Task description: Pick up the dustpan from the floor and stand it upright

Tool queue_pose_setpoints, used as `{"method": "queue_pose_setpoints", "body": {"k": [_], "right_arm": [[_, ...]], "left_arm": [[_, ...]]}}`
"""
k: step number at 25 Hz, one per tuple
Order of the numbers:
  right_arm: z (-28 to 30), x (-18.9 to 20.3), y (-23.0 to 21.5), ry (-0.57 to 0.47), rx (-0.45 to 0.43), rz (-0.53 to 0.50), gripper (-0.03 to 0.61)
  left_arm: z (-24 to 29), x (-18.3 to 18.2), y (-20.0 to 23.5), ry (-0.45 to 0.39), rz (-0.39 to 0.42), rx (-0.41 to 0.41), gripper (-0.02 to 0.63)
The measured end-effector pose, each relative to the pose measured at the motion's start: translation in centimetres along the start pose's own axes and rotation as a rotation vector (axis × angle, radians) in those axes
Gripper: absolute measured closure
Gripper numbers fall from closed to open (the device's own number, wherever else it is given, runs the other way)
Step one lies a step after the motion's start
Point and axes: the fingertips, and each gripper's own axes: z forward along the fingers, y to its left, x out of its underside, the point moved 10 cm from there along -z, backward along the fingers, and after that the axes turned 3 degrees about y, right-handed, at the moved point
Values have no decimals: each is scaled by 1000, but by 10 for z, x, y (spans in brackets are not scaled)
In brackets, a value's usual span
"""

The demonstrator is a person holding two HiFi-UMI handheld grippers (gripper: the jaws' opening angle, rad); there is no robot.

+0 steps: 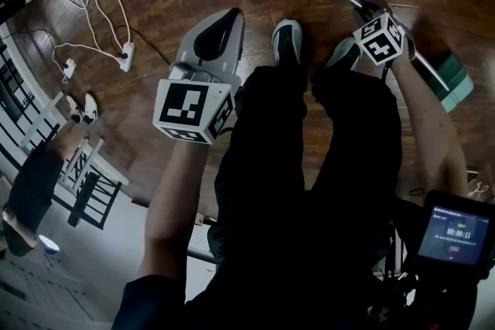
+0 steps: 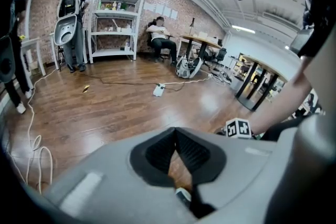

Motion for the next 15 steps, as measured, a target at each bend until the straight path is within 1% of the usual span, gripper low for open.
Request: {"method": "queue_pose_setpoints", "body": {"k": [5,8,11,15], "right_arm": [[1,3,3,-36,13,0,480],[2,7,1,-49,21,8,480],[-9,12,3,-38,32,8,480],[-31,8,-2,-30,51,30,482]], "left_arm": [[4,-4,3,8,40,-3,609],[8,-4,-2,-10,54,-7,609],[6,-8,-10,-11,66,18,609],[-4,-27,-14,-10,70,41,609]]}}
